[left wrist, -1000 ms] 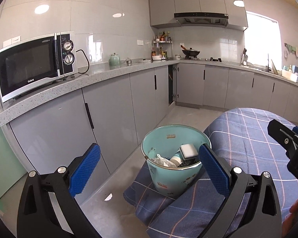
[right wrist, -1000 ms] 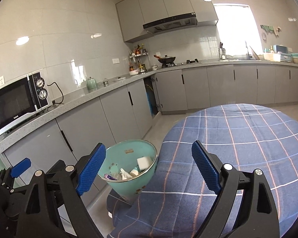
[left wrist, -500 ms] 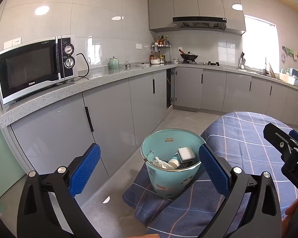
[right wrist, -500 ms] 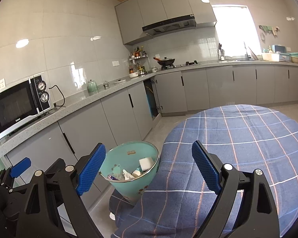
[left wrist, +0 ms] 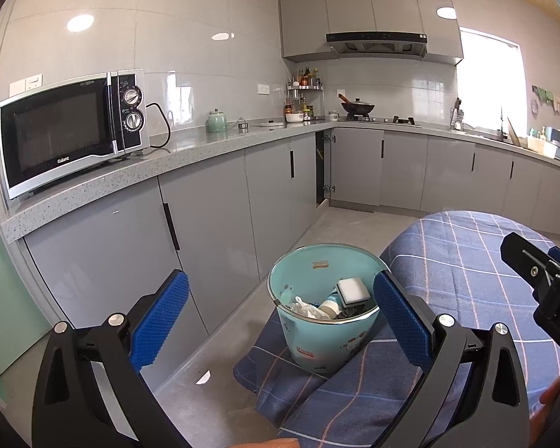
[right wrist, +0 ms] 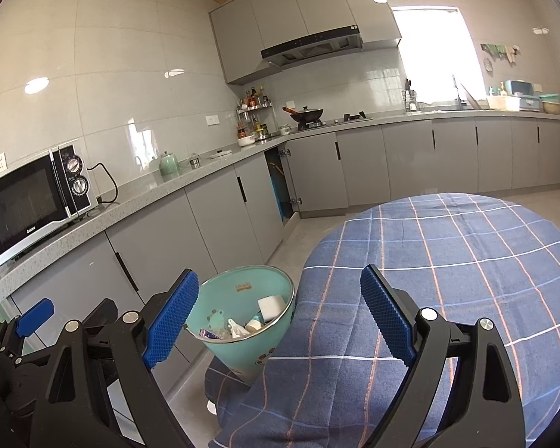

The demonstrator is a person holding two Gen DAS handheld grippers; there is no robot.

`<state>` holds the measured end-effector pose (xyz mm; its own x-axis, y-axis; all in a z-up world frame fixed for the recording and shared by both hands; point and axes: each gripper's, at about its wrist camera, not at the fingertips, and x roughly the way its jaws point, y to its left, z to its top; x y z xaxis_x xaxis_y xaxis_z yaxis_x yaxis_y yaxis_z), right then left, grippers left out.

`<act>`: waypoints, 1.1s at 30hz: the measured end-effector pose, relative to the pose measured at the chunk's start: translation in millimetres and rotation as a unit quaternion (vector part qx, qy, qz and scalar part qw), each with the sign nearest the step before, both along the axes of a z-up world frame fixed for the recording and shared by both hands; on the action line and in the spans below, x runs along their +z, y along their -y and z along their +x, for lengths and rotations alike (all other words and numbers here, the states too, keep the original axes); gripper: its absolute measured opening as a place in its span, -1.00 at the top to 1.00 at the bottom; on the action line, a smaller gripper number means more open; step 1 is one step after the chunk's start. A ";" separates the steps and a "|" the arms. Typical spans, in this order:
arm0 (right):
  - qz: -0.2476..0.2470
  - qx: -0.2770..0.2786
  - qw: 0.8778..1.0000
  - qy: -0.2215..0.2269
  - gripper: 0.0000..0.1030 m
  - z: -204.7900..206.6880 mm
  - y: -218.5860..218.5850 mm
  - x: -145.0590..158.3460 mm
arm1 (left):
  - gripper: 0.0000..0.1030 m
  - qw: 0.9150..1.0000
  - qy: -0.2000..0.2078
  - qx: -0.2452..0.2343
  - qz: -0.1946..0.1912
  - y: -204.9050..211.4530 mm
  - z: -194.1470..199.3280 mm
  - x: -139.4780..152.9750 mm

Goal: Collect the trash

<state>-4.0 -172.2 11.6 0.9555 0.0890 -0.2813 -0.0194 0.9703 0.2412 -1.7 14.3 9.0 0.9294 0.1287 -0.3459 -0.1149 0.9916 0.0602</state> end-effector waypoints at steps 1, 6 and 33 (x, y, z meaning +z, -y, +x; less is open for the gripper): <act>0.001 0.000 1.000 -0.001 -0.70 0.2 0.4 -0.3 | -0.89 1.000 0.001 0.001 0.001 0.0 0.0 -0.1; 0.003 -0.002 1.000 -0.001 -0.70 0.0 2.5 -1.0 | -0.89 1.000 0.002 0.001 0.003 0.8 0.1 0.1; 0.003 -0.004 1.000 -0.004 -0.70 -2.5 3.2 -4.0 | -0.88 0.998 -0.032 -0.034 -0.038 -5.5 5.8 -3.8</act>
<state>-6.5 -175.4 7.6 0.9541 0.0829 -0.2879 -0.0094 0.9688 0.2478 4.2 19.8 5.2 0.9104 0.0370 -0.4121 -0.0453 0.9989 -0.0104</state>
